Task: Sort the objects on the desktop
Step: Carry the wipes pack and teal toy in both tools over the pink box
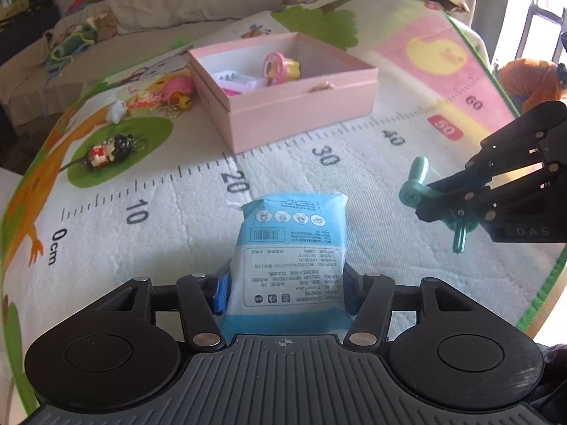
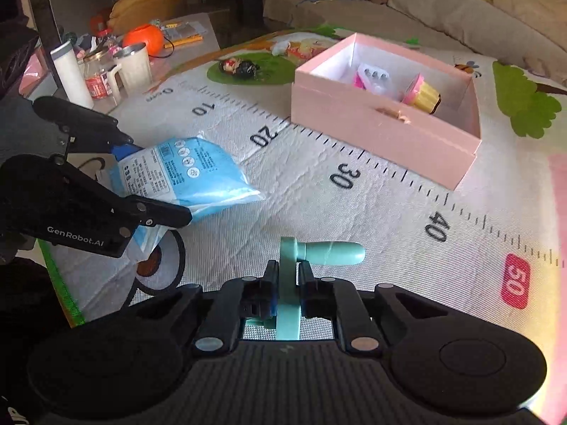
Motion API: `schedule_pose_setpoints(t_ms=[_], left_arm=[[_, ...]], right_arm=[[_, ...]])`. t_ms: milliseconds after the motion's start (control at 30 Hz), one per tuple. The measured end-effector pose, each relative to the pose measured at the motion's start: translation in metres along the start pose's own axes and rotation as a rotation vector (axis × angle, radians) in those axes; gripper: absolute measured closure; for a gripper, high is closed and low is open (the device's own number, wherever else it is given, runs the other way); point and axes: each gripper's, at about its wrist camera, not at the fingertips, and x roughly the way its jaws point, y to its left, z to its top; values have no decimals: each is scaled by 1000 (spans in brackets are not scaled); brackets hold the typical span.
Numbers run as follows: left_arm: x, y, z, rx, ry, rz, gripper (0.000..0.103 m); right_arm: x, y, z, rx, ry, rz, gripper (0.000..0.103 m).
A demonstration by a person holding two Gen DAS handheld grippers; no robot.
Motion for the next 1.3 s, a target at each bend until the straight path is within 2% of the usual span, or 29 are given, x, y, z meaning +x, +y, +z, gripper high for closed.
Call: schedule_pose_setpoints(t_ms=[100,167,233,333,400,433,500,567,633,800,833,900,933,967,1133,1200,1300], left_arm=[[-23,6,40,-14,-147,4,42],[-32,6,71,-3,-262,35,42],[-30,6,100,-4,-338,51,42],[-8,11,144,-42,-392,58,38],[14,21,163,-89,-381,52,21],[23,29,166,-122,-360,51,17],[34,43,156,-171,-315,42,12],[38,53,133,-181,-288,39,6],[41,63,102,-175,-259,87,6],[49,91,42,-203,-182,238,3],[49,97,34,-217,-174,273,3],[48,110,20,-259,-173,326,2],[48,116,16,-281,-178,333,2],[47,124,12,-308,-184,333,2],[56,144,-5,-402,-184,305,1],[52,141,-7,-389,-216,299,0],[54,140,-7,-391,-213,283,0]], right_arm=[[-42,-13,25,15,-116,-24,92],[-68,-24,51,-1,-212,-75,92],[-83,-38,81,-4,-285,-130,92],[-83,-64,126,28,-323,-169,92],[-68,-81,150,48,-304,-175,91],[-59,-88,157,67,-285,-164,90],[-38,-102,167,117,-239,-161,85],[-24,-107,166,142,-228,-158,77],[-13,-108,162,150,-216,-153,72],[27,-96,168,139,-132,-159,71],[35,-91,172,138,-121,-150,68],[48,-80,183,133,-109,-124,53],[54,-73,191,129,-110,-110,43],[60,-66,199,121,-112,-99,42],[107,-32,256,86,-91,-51,36],[132,-26,280,114,-76,-37,36],[175,-28,309,186,-49,-38,36]])
